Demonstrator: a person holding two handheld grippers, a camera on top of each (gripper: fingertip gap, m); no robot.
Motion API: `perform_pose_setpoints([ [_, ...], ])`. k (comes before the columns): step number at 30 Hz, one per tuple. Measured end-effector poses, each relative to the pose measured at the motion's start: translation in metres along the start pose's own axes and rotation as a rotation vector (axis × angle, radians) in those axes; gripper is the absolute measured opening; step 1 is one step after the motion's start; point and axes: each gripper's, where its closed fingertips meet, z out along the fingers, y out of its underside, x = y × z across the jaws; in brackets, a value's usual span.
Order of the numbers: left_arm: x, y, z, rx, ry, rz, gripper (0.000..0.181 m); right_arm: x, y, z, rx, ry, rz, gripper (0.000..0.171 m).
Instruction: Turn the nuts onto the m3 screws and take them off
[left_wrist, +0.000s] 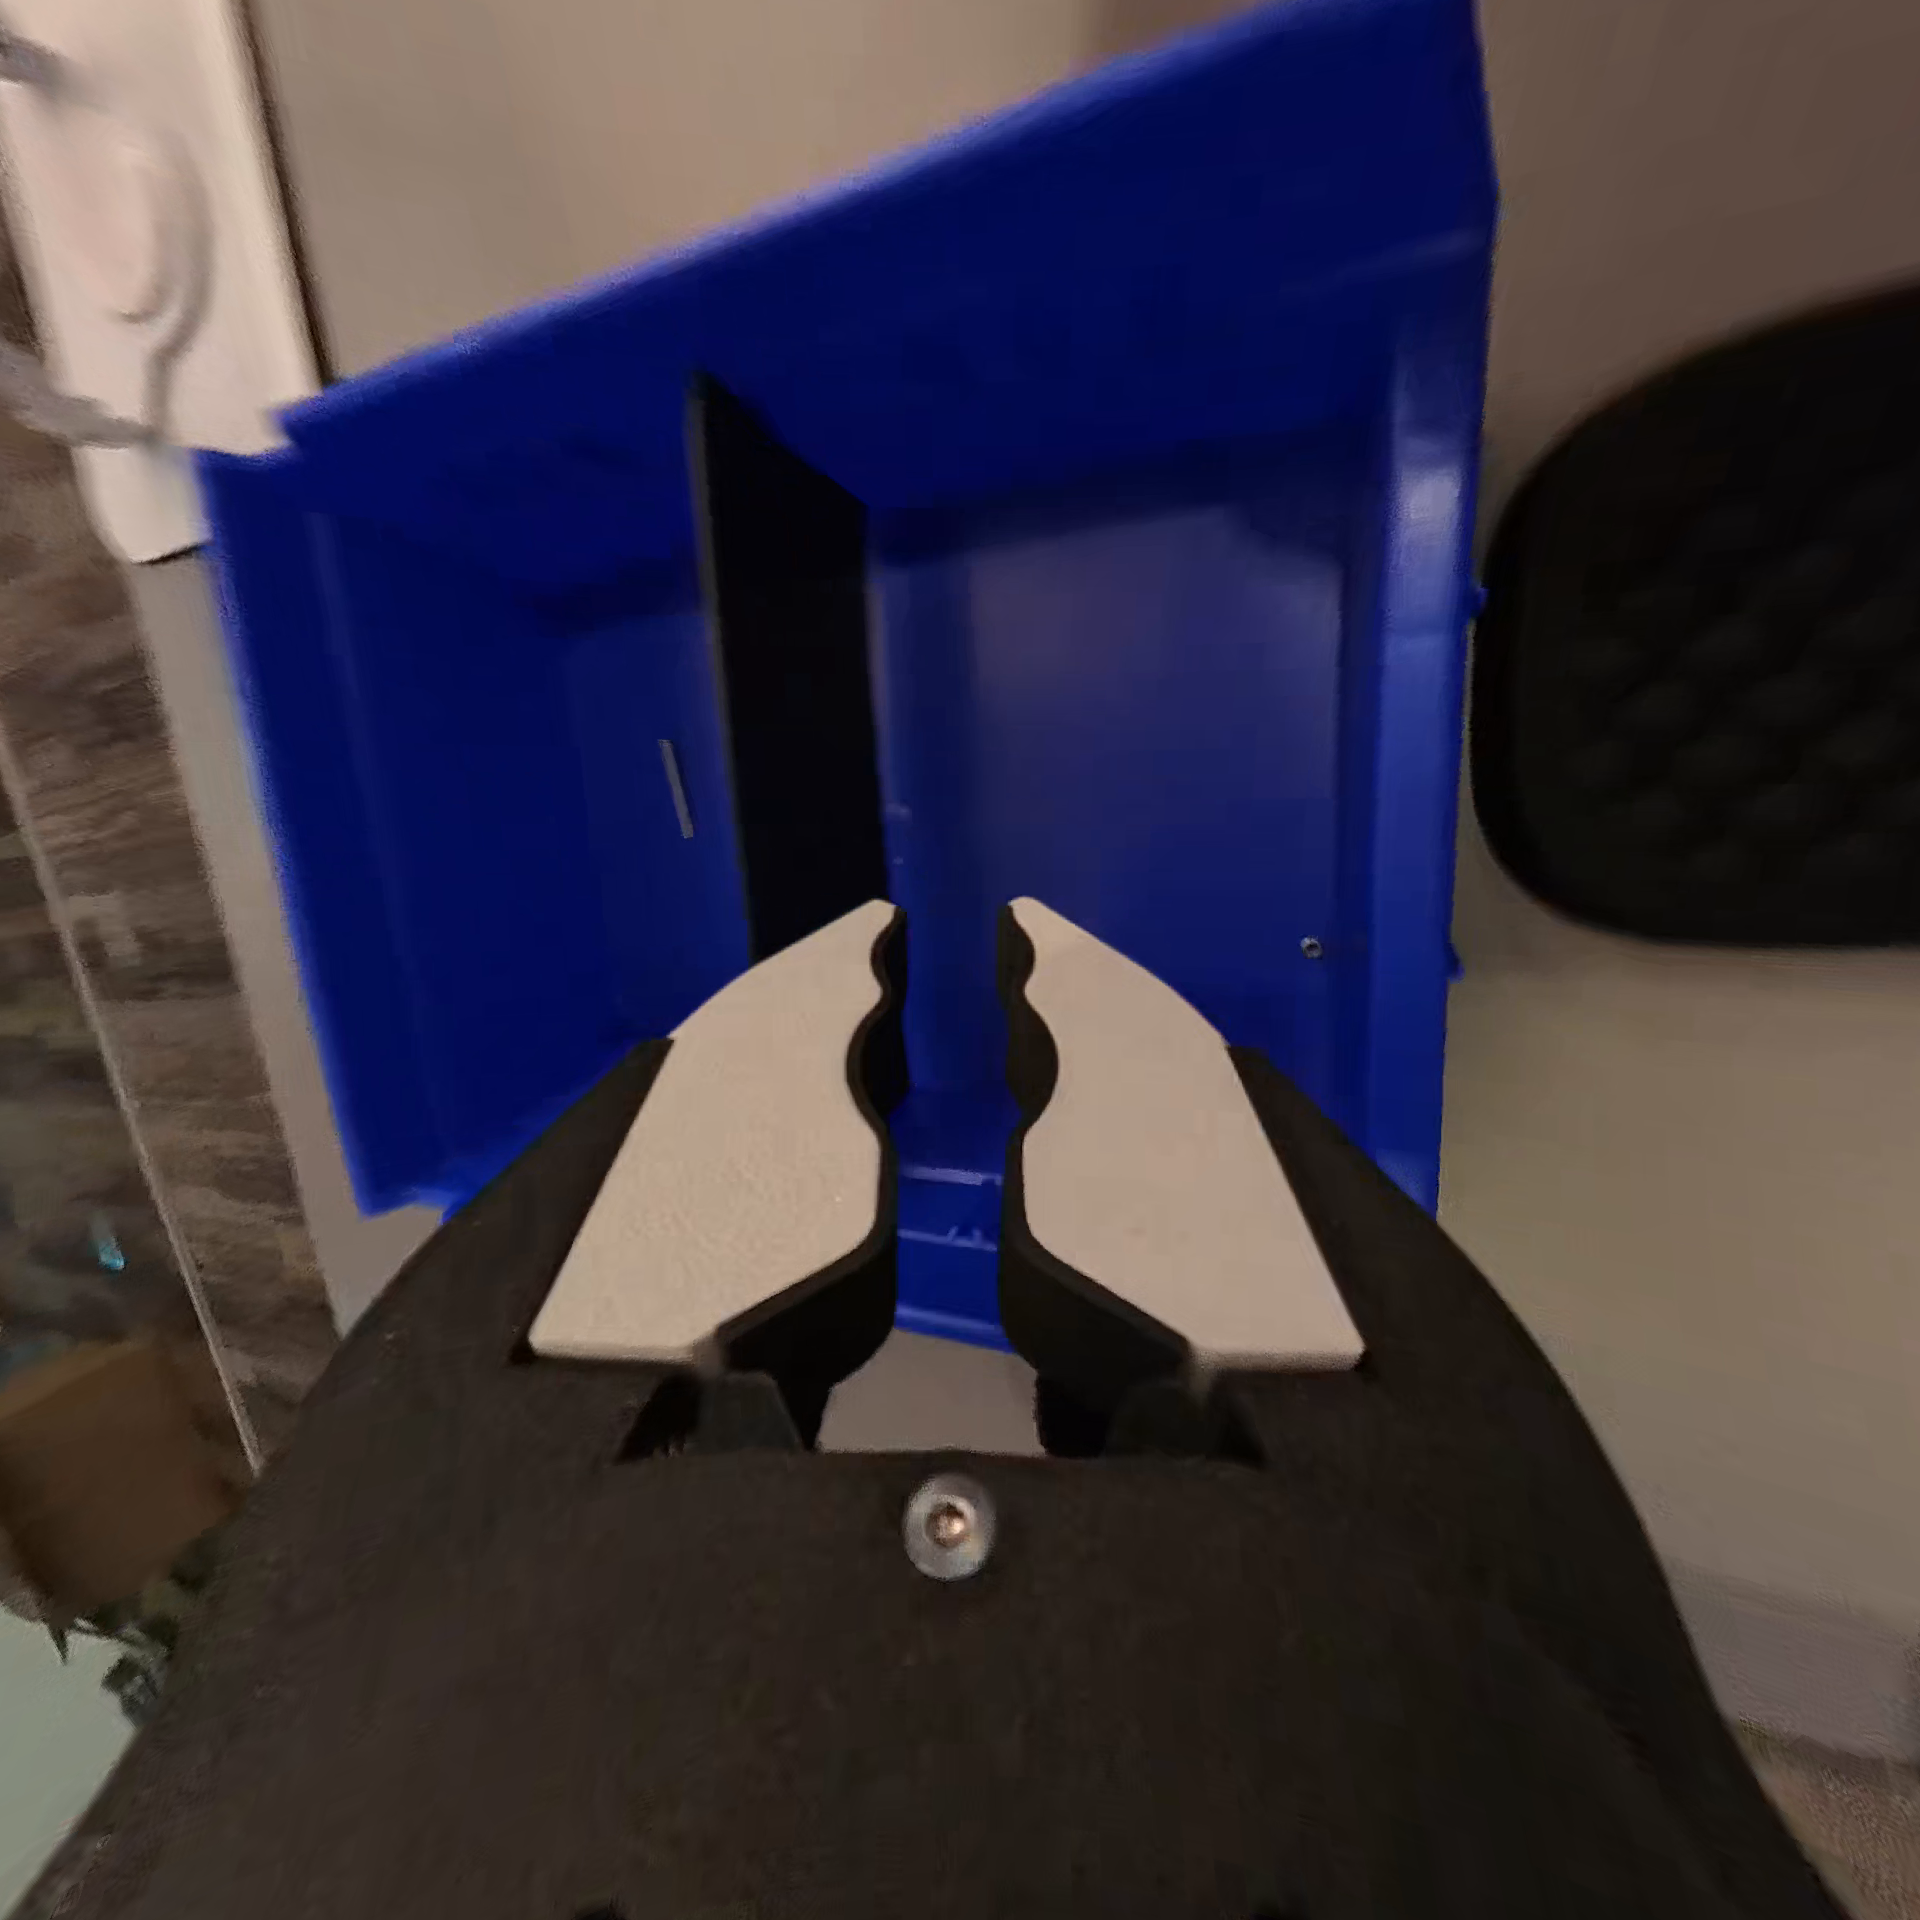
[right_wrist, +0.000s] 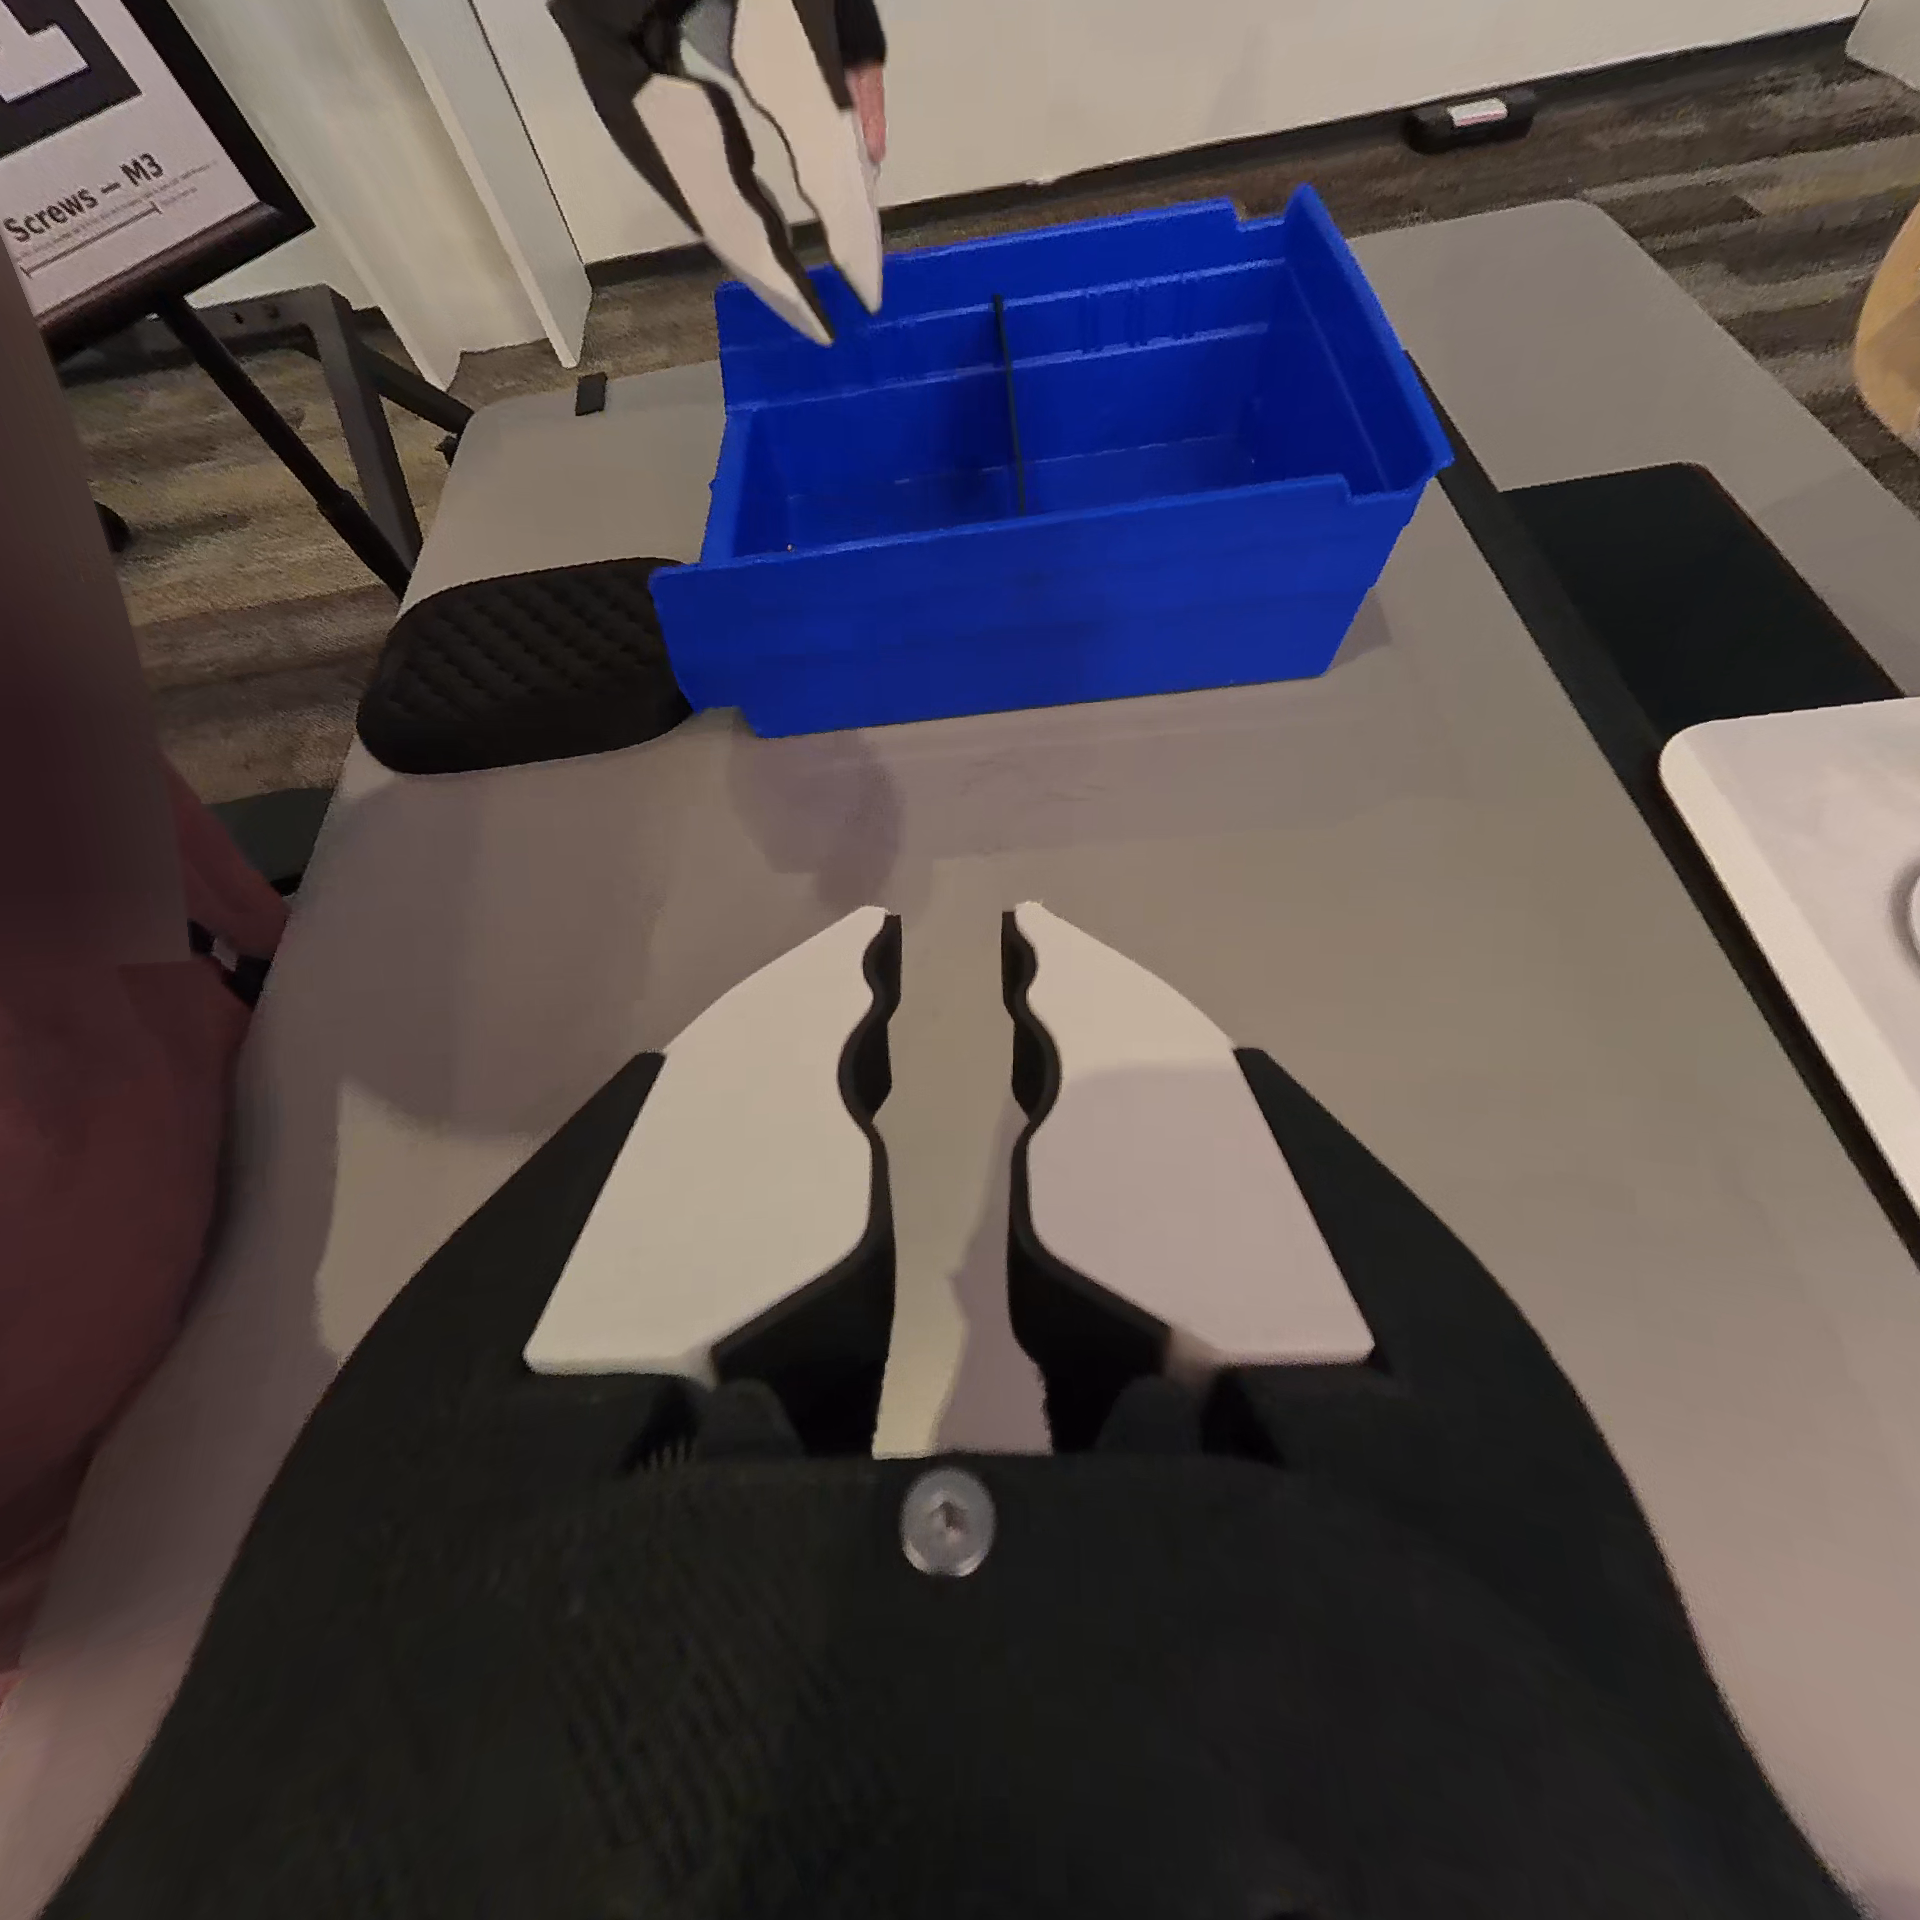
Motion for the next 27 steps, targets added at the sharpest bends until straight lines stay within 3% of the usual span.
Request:
perform_pose_setpoints([
  [5,0.032,0.018,0.033,-0.142,0.219,0.161,0.017,0.002,0.007,0.004,-0.023,-0.004,-0.002,0.019],
  [8,0.044,0.022,0.042,-0.149,0.291,0.301,0.013,0.002,0.010,0.008,-0.035,-0.014,0.000,0.020],
  [18,0.073,0.020,0.046,-0.119,0.607,0.221,0.012,-0.002,0.027,0.023,-0.109,-0.056,-0.005,0.022],
  [27,0.079,0.033,0.049,-0.185,0.687,0.219,0.013,-0.007,0.023,0.022,-0.096,-0.069,-0.023,0.023],
])
